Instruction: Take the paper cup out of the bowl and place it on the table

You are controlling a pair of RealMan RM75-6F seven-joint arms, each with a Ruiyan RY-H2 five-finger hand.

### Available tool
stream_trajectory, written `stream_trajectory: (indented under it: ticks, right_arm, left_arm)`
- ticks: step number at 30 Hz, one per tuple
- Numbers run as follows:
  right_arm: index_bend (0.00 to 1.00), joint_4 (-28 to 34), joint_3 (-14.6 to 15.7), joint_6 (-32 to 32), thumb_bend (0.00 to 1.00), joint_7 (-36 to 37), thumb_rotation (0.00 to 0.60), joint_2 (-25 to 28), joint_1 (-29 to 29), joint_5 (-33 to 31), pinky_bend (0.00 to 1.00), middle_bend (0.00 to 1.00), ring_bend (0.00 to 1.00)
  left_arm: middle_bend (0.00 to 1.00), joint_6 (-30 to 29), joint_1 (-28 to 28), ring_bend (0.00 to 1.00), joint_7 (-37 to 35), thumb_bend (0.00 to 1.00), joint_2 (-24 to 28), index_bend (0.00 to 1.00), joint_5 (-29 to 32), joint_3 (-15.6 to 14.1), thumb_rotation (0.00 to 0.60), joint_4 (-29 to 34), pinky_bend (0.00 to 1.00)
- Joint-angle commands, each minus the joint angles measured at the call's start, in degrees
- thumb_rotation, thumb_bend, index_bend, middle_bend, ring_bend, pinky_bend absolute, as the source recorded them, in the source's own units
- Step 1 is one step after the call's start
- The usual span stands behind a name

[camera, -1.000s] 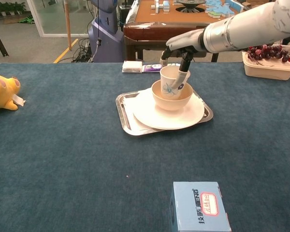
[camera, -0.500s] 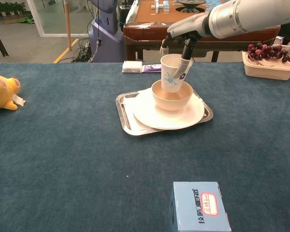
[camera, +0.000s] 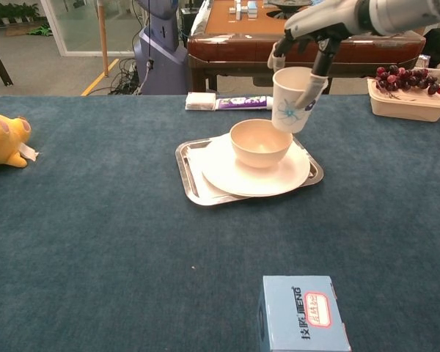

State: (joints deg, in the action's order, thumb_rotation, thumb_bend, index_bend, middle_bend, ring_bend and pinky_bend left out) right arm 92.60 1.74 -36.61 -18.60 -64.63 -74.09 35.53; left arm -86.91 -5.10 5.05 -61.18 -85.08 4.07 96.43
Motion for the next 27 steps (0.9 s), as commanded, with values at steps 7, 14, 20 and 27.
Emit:
stream_trajectory:
  ticks: [7,14,20,27]
  right_arm:
    - [0.44,10.5,3.7,-7.9,0.21,-1.9,0.600,6.6,7.8,4.8,0.08,0.14,0.00]
    - [0.44,10.6,4.8,-9.2,0.21,-0.7,0.600,5.7,13.3,10.2,0.08,0.14,0.00]
    - [0.44,7.7,4.7,-8.0,0.21,0.3,0.600,2.9,15.9,12.6,0.08,0.14,0.00]
    - [0.44,3.8,4.7,-6.8,0.21,-0.5,0.600,-1.0,17.8,14.1,0.08,0.14,0.00]
  left_arm:
    - [0.00,-0.2,-0.2,0.00,1.6,0.32,-0.5,0.00,-0.4,0.0,0.600,0.6,0.00]
    - [0.00,-0.5,-0.1,0.00,2.5,0.32,-0.6,0.00,-0.7,-0.2,0.600,0.9,0.00]
    - [0.00,-1.0,0.1,0.00,2.3,0.32,-0.5,0.00,-0.7,-0.1,0.600,1.3,0.00]
    - [0.00,-1.5,0.3,0.00,1.4,0.32,0.0,0.00,-0.9,-0.1,0.600,1.4,0.00]
